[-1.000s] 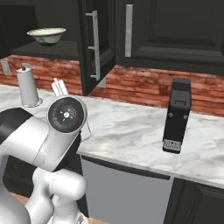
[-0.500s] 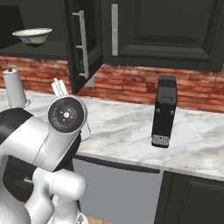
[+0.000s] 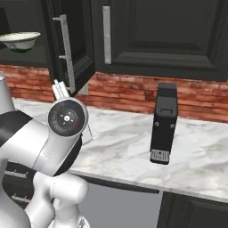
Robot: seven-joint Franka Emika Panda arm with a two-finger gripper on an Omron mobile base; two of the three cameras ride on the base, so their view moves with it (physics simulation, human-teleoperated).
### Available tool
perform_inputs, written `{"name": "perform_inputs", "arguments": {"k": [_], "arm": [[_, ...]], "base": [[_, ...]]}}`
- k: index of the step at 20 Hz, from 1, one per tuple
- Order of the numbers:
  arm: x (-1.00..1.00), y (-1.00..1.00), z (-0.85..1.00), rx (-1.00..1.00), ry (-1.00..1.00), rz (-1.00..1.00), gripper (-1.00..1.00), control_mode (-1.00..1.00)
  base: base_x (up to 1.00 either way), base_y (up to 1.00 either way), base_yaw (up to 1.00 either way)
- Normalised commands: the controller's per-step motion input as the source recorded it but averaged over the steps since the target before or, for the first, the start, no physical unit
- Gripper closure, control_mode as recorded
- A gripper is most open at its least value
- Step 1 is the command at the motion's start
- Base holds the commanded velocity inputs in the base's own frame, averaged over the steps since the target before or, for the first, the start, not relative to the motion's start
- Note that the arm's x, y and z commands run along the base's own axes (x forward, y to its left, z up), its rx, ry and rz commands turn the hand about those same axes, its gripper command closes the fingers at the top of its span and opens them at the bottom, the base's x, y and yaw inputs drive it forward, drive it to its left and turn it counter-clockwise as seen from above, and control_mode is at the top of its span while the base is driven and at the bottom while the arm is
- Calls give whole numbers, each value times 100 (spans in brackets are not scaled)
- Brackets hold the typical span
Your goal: Move the bowls from the cabinet to the plates on the dining table.
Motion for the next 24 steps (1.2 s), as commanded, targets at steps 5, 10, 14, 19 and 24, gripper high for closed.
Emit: {"name": "perform_inputs", "arguments": {"k": [5, 10, 14, 19, 24], "arm": [[0, 0, 0, 0, 0, 0, -100, 100], [0, 0, 0, 0, 0, 0, -100, 100], [0, 0, 0, 0, 0, 0, -100, 100], [0, 0, 0, 0, 0, 0, -100, 100], [0, 0, 0, 0, 0, 0, -100, 100]], "base": [[10, -31, 0], [-33, 14, -12], [-29, 24, -13], [-26, 32, -10], [-15, 42, -6]]}}
